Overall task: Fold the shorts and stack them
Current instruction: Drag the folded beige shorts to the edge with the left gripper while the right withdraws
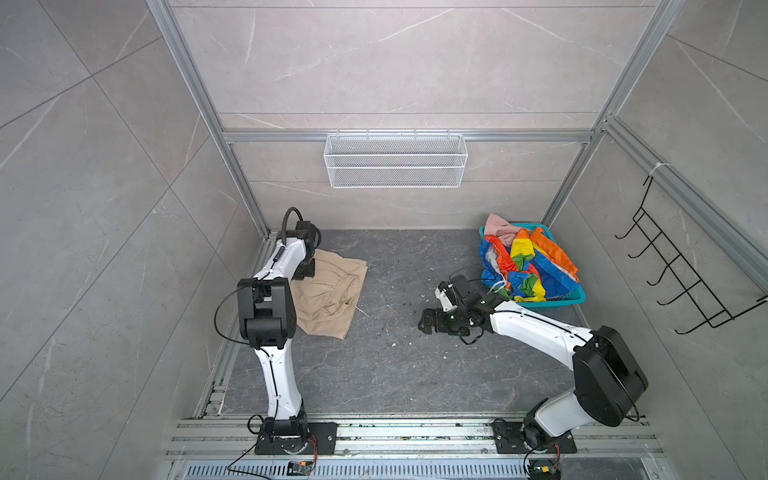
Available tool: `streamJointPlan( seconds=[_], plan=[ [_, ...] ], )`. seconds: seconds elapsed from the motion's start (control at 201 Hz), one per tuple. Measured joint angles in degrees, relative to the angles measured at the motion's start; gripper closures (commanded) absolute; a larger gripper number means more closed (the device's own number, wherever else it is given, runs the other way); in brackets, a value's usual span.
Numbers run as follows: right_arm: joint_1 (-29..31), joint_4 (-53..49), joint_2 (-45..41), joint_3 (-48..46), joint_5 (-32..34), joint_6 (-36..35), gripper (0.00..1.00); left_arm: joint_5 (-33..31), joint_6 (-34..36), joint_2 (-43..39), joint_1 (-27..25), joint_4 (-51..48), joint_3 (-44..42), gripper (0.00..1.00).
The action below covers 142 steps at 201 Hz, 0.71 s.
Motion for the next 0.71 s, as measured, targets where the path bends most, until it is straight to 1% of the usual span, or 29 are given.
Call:
streamJointPlan(
  seconds=[0.174, 0.339, 0.458, 0.593, 0.707],
  plan=[
    [0.0, 0.0, 1.7, 2.3, -0.2, -0.3, 0.01, 3.0, 0.9, 4.6, 5.1, 0.5, 5.2, 1.0],
    [0.0, -0.3, 4.4, 4.6, -0.2, -0.5, 0.01, 4.1, 2.9, 8.8, 8.3, 1.5, 9.2, 1.0],
    [0.0, -0.6, 6.7, 6.4, -0.4, -0.5, 0.01, 4.8, 4.3, 11.5, 8.9, 2.0, 12.6, 1.0],
    [0.0, -0.7, 8.8, 8.4, -0.6, -0.5, 0.01, 5.5, 5.2, 15.6, 9.0, 2.0, 18.9, 1.0],
    [0.0, -0.9, 10.5, 10.0, -0.7, -0.5, 0.01, 5.7, 5.2, 17.4, 9.3, 2.0, 20.0, 1.0]
  ],
)
